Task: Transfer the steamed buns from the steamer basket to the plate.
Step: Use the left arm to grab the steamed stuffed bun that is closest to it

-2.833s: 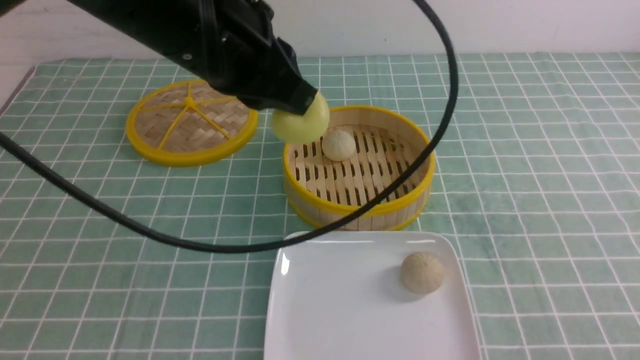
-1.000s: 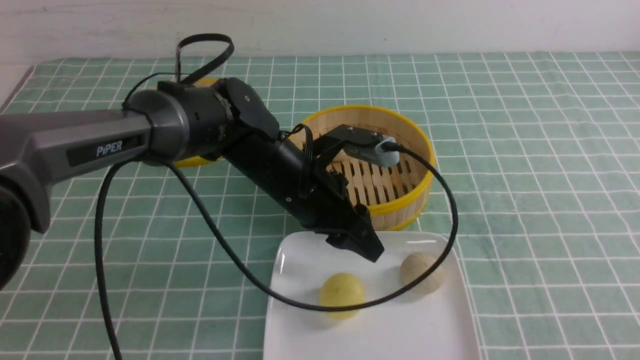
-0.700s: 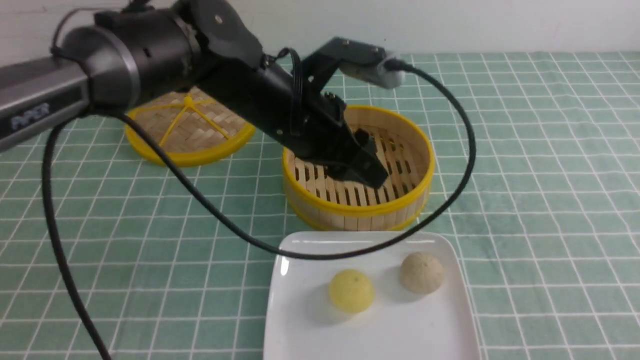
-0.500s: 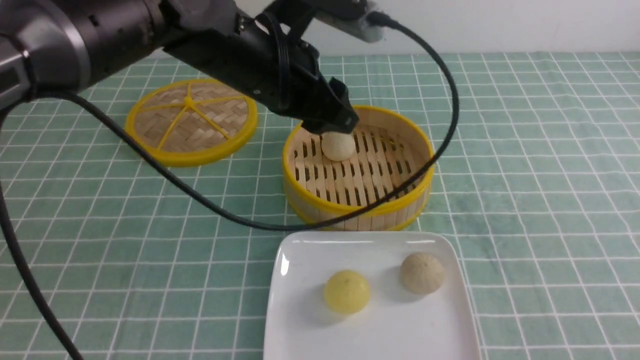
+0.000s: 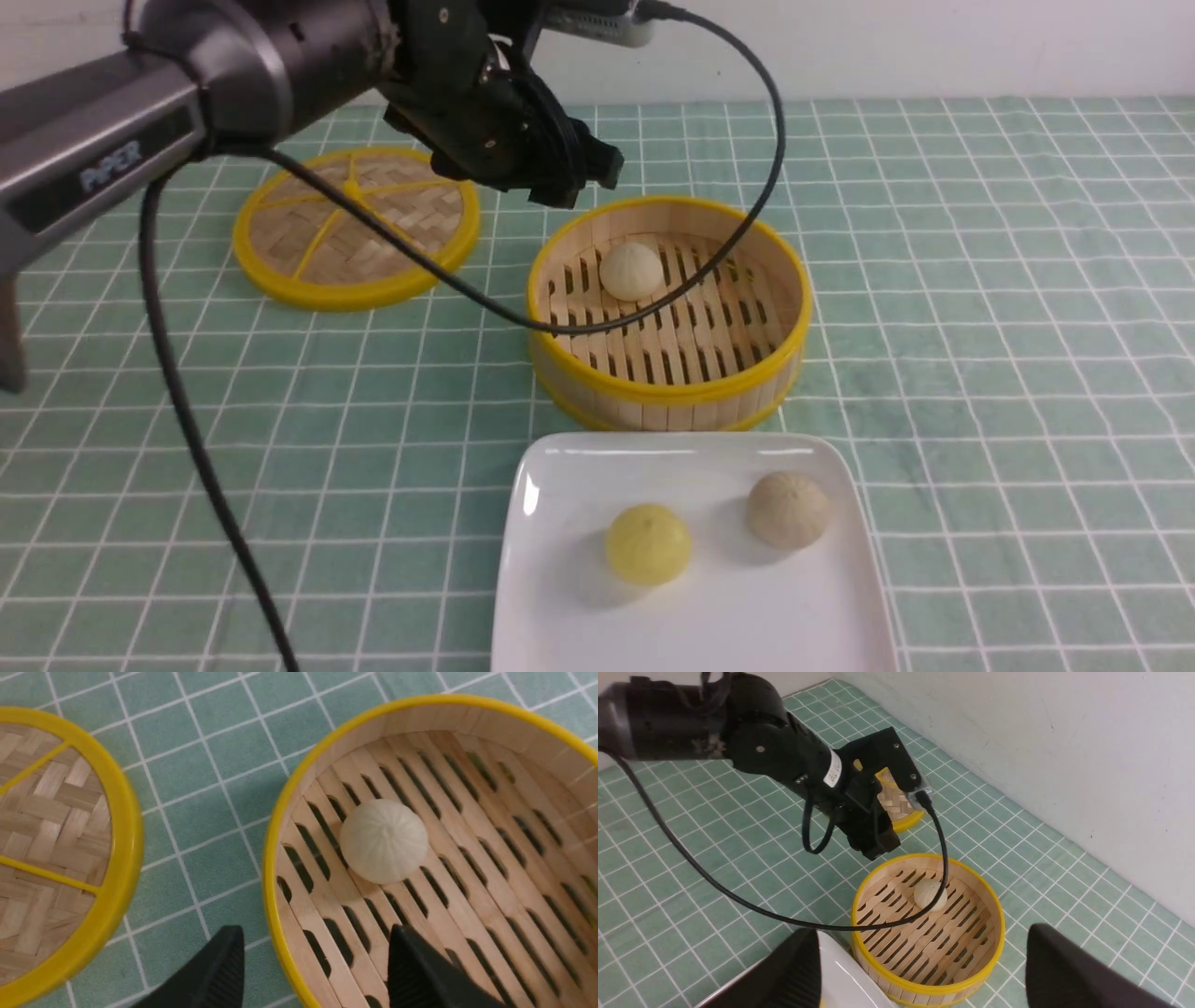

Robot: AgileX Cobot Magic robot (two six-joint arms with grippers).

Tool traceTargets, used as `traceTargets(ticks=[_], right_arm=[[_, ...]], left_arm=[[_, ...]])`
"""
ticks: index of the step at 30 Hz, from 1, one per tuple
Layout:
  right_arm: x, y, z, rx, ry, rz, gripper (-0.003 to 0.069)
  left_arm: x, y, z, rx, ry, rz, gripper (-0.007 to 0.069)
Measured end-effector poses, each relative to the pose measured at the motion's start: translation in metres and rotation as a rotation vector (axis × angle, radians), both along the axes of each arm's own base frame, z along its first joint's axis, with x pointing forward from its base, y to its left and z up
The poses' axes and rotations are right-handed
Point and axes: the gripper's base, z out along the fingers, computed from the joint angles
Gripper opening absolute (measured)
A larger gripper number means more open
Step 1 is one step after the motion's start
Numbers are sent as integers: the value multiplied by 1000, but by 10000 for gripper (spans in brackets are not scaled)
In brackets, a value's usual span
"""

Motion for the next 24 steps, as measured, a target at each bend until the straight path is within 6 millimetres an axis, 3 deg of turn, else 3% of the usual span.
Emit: traceTargets(ticks=[7,15,24], right_arm=[[3,1,-1,-2,6,0,568],[10,4,-4,-7,23,-1,568],[15,5,-6,3,48,-9,568]], left_arm=[[33,-22,-35,31,113,-40,428],[29,-48,-40,15,80,-184,428],[37,-50,-52,49,43,-192,428]])
